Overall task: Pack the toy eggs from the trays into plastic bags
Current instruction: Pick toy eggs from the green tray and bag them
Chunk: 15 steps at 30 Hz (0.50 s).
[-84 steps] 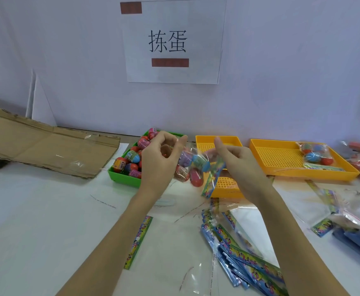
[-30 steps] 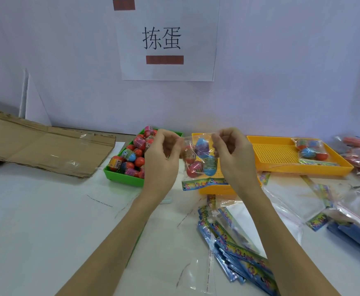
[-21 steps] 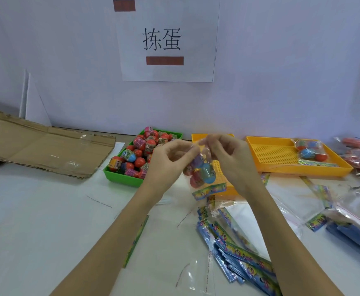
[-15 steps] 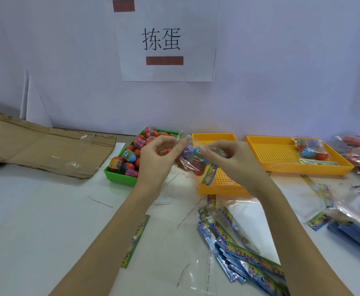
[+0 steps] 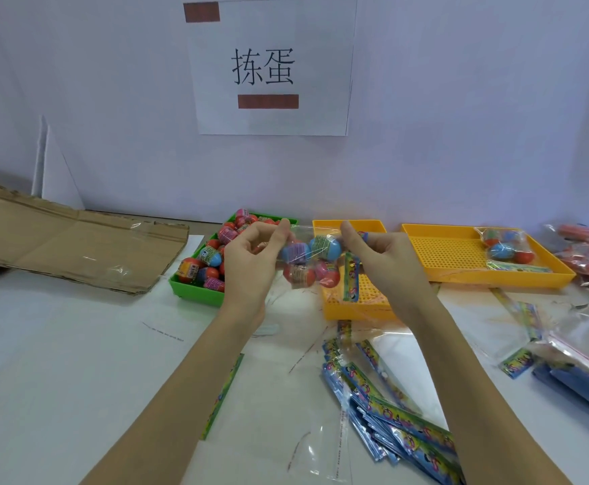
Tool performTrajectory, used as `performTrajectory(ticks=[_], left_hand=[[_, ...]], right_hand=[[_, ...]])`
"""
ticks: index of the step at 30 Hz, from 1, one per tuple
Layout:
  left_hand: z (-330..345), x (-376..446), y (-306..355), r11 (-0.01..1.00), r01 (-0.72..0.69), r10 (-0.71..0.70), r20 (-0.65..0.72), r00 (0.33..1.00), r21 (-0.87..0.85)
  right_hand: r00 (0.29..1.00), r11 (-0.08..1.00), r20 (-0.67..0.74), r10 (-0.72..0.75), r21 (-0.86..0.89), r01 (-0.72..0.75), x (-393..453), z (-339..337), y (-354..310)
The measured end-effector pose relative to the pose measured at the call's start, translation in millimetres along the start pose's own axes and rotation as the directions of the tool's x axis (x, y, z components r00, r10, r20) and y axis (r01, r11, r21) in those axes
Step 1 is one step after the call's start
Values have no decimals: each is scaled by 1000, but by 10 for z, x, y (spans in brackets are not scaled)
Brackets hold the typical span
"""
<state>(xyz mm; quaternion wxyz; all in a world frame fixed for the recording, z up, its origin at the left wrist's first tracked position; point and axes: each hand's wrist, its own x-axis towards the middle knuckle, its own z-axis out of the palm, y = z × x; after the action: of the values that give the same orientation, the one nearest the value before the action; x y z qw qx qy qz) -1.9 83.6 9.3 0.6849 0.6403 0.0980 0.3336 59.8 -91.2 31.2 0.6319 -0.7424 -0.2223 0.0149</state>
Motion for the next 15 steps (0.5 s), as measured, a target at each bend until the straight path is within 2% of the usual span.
performTrajectory(ticks=[3,6,7,10,12,15], left_hand=[[-35,34,-11,996,-56,56,-8,998,67],[-9,31,-32,989,-98,100,-12,995,108],[12,25,-61,987,-101,108,-48,993,125],[18,13,-93,993,-36,54,-161,986,108],[-19,48,-77,994,19,-6,-117,993,109],[-68,91,12,993,118,-119,45,992,29]], right_hand=[[996,1000,81,26,-10,-26,-5,-2,3],[998,999,43,49,-14,-49,6,-1,21],[995,998,73,61,5,-61,7,-7,26],[954,990,284,93,78,-119,-28,-27,-12],[952,989,297,77,100,-111,-38,-22,-25],[970,991,235,53,110,-81,-30,-16,-29]])
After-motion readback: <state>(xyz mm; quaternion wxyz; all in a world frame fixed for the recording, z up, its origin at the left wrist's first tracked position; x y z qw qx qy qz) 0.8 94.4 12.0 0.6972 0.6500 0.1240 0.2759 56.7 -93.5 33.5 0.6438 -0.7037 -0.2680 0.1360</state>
